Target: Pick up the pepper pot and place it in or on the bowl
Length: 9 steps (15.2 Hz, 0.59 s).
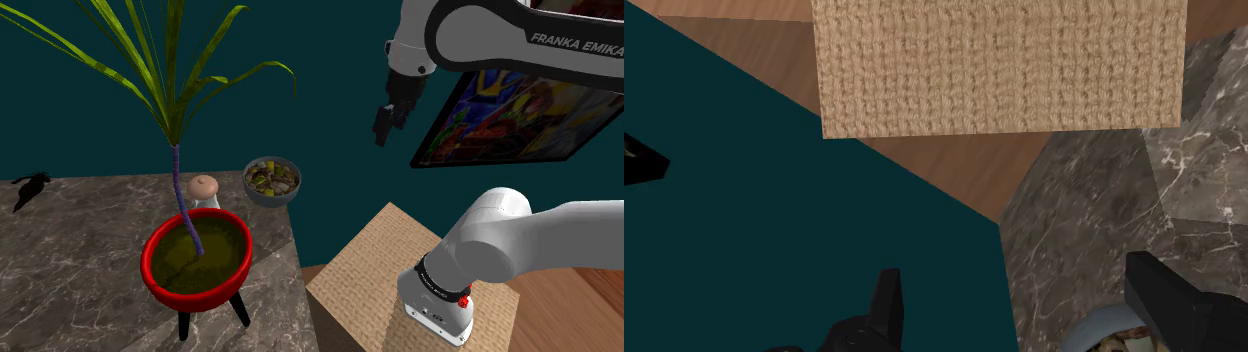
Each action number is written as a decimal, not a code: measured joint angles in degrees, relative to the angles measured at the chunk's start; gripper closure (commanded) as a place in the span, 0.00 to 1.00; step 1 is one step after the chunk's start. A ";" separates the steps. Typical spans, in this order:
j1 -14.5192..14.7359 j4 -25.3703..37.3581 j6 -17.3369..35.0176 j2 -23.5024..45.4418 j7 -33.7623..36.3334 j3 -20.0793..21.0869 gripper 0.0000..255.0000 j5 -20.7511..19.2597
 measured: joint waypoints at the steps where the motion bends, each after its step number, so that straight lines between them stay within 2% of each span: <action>1: 0.00 0.00 0.00 0.00 0.00 0.00 0.00 0.00; 9: 2.25 3.20 7.00 9.83 8.07 7.15 0.00 3.89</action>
